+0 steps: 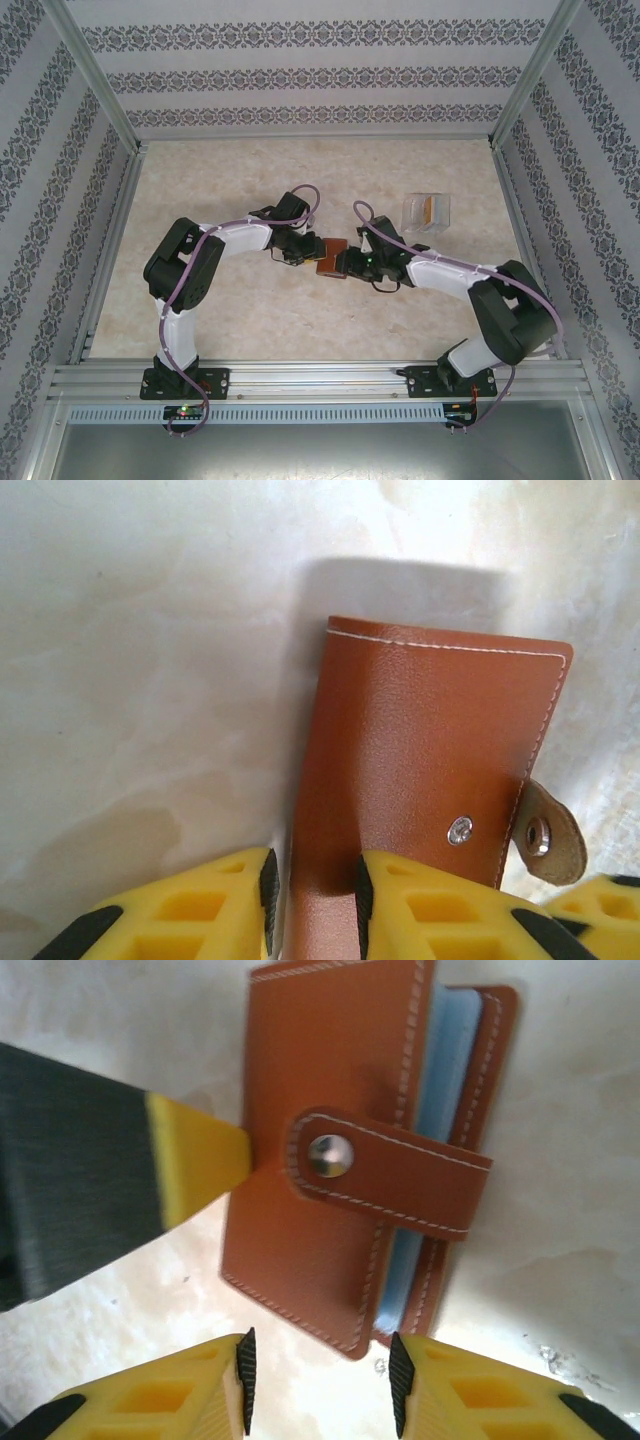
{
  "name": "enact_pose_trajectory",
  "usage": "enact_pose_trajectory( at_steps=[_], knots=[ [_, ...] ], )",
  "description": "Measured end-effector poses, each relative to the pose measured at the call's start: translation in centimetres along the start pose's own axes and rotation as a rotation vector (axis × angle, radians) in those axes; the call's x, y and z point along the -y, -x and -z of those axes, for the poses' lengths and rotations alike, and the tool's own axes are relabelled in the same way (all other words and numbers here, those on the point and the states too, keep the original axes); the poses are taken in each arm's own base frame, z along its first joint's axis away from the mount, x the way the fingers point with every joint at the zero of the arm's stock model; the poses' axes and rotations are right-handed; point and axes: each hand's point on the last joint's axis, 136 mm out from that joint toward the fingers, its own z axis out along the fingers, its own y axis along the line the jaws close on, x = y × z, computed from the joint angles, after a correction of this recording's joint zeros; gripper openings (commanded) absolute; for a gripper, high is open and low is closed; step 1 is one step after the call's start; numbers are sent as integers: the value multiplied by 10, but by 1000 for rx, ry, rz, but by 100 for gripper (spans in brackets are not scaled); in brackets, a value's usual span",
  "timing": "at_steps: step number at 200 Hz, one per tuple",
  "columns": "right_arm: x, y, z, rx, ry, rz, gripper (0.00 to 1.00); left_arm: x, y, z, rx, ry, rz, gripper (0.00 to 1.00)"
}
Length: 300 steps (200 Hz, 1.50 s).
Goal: Put the credit cards into the card holder
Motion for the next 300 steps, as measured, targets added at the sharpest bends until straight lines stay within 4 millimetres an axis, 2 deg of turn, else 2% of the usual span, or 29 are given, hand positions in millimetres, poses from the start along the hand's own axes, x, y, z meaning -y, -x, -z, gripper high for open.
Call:
enact_pose_trajectory(
  at_steps=[21, 40, 56, 65, 86, 124, 146, 187, 217, 245, 300],
  knots=[
    [10, -4, -11, -29, -30, -20, 39, 2, 1, 1, 3, -3, -2, 30],
    [14, -5, -17, -40, -40, -28, 32, 4, 2, 4, 8, -8, -5, 30],
    [16, -4, -20, -40, -41, -38, 17, 10, 3, 9, 17, -20, -12, 32],
    [15, -3, -20, -38, -34, -47, 10, 13, 4, 13, 23, -29, -16, 39],
    [11, 2, -20, -28, -13, -45, 0, 28, 6, 24, 33, -70, -28, 48],
    [13, 4, -20, -37, 7, -58, 0, 66, 26, 39, 65, -161, -87, 46],
    [15, 8, -17, -39, 19, -62, 0, 75, 37, 38, 80, -170, -114, 43],
    [13, 9, -20, -70, 39, -63, 0, 55, 32, 15, 25, -124, -97, 29],
    [12, 8, -21, -80, 48, -61, 0, 48, 27, 10, 0, -103, -88, 29],
    [12, 8, -21, -82, 48, -57, 0, 47, 26, 10, -2, -100, -87, 32],
    [12, 8, -21, -81, 48, -54, 0, 52, 20, 6, -22, -104, -95, 30]
  ],
)
